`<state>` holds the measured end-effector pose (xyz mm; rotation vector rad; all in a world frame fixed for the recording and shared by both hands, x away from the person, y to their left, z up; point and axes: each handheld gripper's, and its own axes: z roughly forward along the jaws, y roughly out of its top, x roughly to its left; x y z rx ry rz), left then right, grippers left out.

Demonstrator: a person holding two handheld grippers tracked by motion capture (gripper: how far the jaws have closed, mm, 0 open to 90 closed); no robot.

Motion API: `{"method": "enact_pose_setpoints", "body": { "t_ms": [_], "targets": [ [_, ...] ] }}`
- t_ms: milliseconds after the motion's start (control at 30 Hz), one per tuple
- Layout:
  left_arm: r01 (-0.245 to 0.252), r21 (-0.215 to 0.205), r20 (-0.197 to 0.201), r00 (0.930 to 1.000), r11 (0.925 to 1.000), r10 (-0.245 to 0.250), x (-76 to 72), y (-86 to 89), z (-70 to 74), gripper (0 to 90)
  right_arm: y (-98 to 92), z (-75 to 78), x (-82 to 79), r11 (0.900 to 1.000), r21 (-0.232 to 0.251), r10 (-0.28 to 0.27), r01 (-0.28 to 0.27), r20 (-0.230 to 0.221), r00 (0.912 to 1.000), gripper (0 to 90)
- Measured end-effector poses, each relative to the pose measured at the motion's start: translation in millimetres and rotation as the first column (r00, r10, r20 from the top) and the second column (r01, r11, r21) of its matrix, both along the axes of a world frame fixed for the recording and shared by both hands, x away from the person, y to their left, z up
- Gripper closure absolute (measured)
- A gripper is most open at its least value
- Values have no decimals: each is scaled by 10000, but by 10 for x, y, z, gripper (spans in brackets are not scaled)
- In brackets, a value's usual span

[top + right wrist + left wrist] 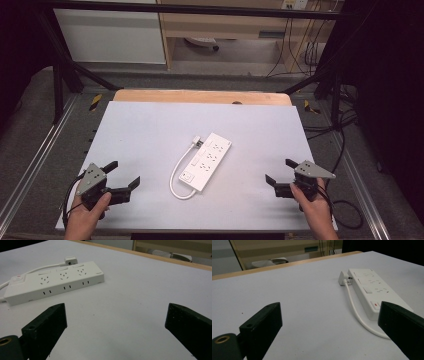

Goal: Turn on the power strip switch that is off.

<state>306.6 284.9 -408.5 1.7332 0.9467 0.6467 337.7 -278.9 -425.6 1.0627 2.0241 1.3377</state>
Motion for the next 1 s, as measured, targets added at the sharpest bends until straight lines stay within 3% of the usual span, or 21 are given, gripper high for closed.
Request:
{"method": "enact_pose_setpoints", "body": {
  "t_ms": [300,433,800,833,867,1000],
  "targets": [
    [23,-10,21,10000,10000,-23,-9,-8,9,56,18,17,-13,9999,108,21,-23,155,9999,38],
    [26,-251,-12,10000,9997,-26,-9,0,14,57,31,38,-23,9999,135,71,-76,370,9993,36],
    [263,-232,-152,9995,9994,-266,-34,-65,34,68,73,37,-21,10000,-57,-44,45,130,9999,37],
    [347,-279,-177,9992,9990,-352,-36,-77,40,71,85,33,-21,9999,-107,-38,39,71,10000,36],
    [444,-584,-256,9986,9973,-460,-34,-96,53,73,88,31,-18,9999,-137,-27,28,84,10000,36],
    [536,-606,-320,9979,9967,-556,-39,-121,71,78,99,27,-14,9998,-182,-13,14,54,10000,34]
  ]
}}
